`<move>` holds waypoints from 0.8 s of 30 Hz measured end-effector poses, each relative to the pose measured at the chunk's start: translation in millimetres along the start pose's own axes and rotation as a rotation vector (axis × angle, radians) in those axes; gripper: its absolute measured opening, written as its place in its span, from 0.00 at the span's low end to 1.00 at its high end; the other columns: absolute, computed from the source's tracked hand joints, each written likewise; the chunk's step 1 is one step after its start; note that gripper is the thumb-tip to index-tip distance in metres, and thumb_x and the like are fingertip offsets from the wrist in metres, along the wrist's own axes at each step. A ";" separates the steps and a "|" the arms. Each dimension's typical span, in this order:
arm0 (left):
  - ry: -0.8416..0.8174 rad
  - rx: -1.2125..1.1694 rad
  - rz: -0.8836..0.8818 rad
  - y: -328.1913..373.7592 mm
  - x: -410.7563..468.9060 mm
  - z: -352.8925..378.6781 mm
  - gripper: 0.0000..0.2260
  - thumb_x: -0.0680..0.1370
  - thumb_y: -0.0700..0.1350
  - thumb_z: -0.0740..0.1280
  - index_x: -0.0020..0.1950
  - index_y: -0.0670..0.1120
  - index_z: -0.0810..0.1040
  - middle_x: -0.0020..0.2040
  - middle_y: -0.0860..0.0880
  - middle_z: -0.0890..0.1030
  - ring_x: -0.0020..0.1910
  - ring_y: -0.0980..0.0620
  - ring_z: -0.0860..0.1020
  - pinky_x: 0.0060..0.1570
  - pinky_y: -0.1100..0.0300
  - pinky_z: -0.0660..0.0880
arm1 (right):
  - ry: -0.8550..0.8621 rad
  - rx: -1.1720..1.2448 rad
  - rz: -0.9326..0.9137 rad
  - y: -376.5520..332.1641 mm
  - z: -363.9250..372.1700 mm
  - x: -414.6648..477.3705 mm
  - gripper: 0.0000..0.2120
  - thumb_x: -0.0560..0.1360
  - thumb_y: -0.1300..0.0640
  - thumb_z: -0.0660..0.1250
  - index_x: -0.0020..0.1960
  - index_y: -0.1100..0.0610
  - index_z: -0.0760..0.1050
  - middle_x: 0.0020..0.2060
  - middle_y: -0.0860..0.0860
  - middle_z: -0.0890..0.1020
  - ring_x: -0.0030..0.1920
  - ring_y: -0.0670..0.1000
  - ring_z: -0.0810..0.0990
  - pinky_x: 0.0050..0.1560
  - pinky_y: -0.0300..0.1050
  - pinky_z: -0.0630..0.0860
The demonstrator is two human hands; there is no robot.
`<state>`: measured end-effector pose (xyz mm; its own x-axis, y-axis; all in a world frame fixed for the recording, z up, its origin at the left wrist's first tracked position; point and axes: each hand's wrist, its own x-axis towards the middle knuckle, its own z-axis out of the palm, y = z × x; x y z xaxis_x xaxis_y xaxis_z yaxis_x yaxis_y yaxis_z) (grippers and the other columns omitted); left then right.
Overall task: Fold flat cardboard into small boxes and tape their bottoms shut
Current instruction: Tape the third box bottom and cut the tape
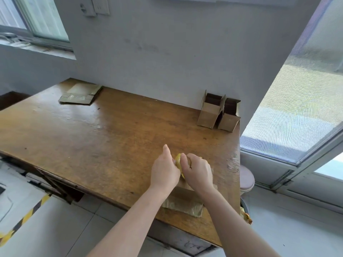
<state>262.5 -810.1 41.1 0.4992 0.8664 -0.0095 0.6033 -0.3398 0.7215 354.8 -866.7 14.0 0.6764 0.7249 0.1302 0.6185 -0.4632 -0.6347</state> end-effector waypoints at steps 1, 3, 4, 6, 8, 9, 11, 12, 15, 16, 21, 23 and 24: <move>-0.002 0.016 0.014 0.4 0.2 0.3 0.28 0.81 0.41 0.60 0.78 0.44 0.52 0.66 0.45 0.73 0.64 0.47 0.73 0.61 0.53 0.74 | -0.003 0.007 0.001 -0.7 -0.3 0.7 0.22 0.80 0.47 0.56 0.30 0.54 0.64 0.23 0.46 0.69 0.24 0.46 0.65 0.26 0.43 0.62; 0.002 0.031 0.028 -0.2 1.2 0.4 0.29 0.81 0.41 0.60 0.79 0.46 0.50 0.69 0.44 0.70 0.65 0.47 0.72 0.61 0.53 0.74 | -0.012 0.020 -0.009 -3.3 -1.2 2.3 0.22 0.80 0.47 0.56 0.31 0.56 0.66 0.24 0.48 0.70 0.24 0.47 0.65 0.26 0.44 0.61; 0.004 0.032 0.021 -0.6 1.6 0.0 0.29 0.81 0.41 0.60 0.79 0.46 0.50 0.69 0.44 0.69 0.65 0.47 0.72 0.60 0.54 0.75 | -0.018 0.020 -0.019 -5.0 -1.5 2.8 0.22 0.80 0.47 0.57 0.31 0.57 0.66 0.24 0.49 0.70 0.25 0.48 0.65 0.26 0.45 0.61; 0.014 0.038 0.001 -2.4 1.7 -1.5 0.29 0.81 0.42 0.60 0.79 0.46 0.50 0.70 0.44 0.69 0.66 0.46 0.72 0.60 0.54 0.75 | -0.025 0.016 -0.039 -7.8 -1.4 2.4 0.22 0.80 0.48 0.57 0.31 0.58 0.66 0.24 0.50 0.69 0.26 0.49 0.65 0.27 0.46 0.61; 0.022 0.031 -0.012 -4.7 1.1 -1.5 0.29 0.81 0.42 0.60 0.79 0.45 0.50 0.70 0.44 0.70 0.66 0.46 0.71 0.61 0.54 0.74 | -0.029 0.014 -0.049 -9.4 -1.0 0.3 0.22 0.80 0.48 0.57 0.31 0.59 0.66 0.24 0.50 0.69 0.26 0.50 0.65 0.28 0.46 0.61; 0.022 0.021 -0.014 -5.5 0.4 -0.5 0.28 0.81 0.42 0.59 0.79 0.44 0.50 0.69 0.43 0.70 0.66 0.46 0.71 0.62 0.54 0.73 | -0.031 0.011 -0.051 -9.9 -1.4 -0.6 0.22 0.80 0.48 0.57 0.31 0.59 0.66 0.24 0.50 0.69 0.26 0.50 0.65 0.28 0.47 0.61; 0.018 0.006 -0.011 -6.4 -1.8 2.0 0.27 0.82 0.43 0.58 0.79 0.44 0.51 0.68 0.43 0.70 0.65 0.46 0.71 0.61 0.54 0.73 | -0.035 0.007 -0.052 -9.6 -2.6 -1.2 0.22 0.80 0.48 0.57 0.32 0.59 0.67 0.25 0.51 0.70 0.26 0.51 0.66 0.28 0.47 0.61; 0.020 0.001 -0.008 -6.7 -2.6 2.6 0.27 0.82 0.43 0.58 0.79 0.45 0.50 0.68 0.44 0.70 0.64 0.46 0.72 0.60 0.54 0.73 | -0.037 0.008 -0.054 -9.7 -3.0 -1.2 0.22 0.81 0.48 0.57 0.32 0.60 0.67 0.25 0.51 0.70 0.26 0.51 0.66 0.28 0.47 0.61; 0.041 -0.014 -0.003 -7.8 -3.1 3.3 0.28 0.82 0.42 0.58 0.79 0.45 0.49 0.66 0.44 0.71 0.62 0.47 0.73 0.58 0.55 0.74 | -0.040 -0.004 -0.053 -11.3 -3.5 -1.5 0.22 0.81 0.48 0.57 0.32 0.59 0.67 0.24 0.50 0.70 0.26 0.51 0.67 0.28 0.47 0.62; 0.048 -0.014 -0.003 -7.6 -3.5 3.0 0.28 0.81 0.42 0.59 0.79 0.45 0.49 0.66 0.44 0.71 0.62 0.46 0.73 0.58 0.54 0.74 | -0.040 -0.011 -0.051 -11.8 -3.2 -1.5 0.22 0.81 0.48 0.57 0.32 0.58 0.66 0.24 0.49 0.70 0.26 0.51 0.67 0.28 0.46 0.62; 0.039 -0.008 -0.023 -7.0 -3.4 3.3 0.29 0.81 0.42 0.59 0.79 0.43 0.48 0.66 0.44 0.71 0.63 0.46 0.73 0.59 0.52 0.74 | -0.032 -0.032 -0.057 -12.5 -2.0 -2.5 0.23 0.81 0.47 0.57 0.30 0.56 0.63 0.24 0.48 0.69 0.25 0.50 0.66 0.28 0.47 0.64; 0.021 -0.016 -0.048 -8.0 -1.2 3.9 0.29 0.81 0.42 0.59 0.79 0.44 0.48 0.67 0.44 0.71 0.64 0.46 0.72 0.60 0.54 0.74 | -0.034 -0.016 -0.053 -10.5 -2.7 -2.6 0.22 0.81 0.48 0.57 0.32 0.58 0.67 0.24 0.49 0.70 0.26 0.51 0.67 0.30 0.48 0.66; 0.010 -0.025 -0.062 -8.4 -0.8 4.1 0.29 0.82 0.42 0.59 0.79 0.44 0.47 0.68 0.45 0.70 0.65 0.46 0.71 0.60 0.54 0.74 | -0.037 -0.009 -0.055 -9.4 -2.5 -3.3 0.22 0.81 0.48 0.57 0.32 0.59 0.68 0.24 0.49 0.70 0.27 0.52 0.68 0.30 0.49 0.67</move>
<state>259.6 -809.5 32.2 0.4551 0.8891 -0.0481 0.6175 -0.2763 0.7365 347.8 -866.1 21.4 0.6264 0.7675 0.1366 0.6579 -0.4264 -0.6207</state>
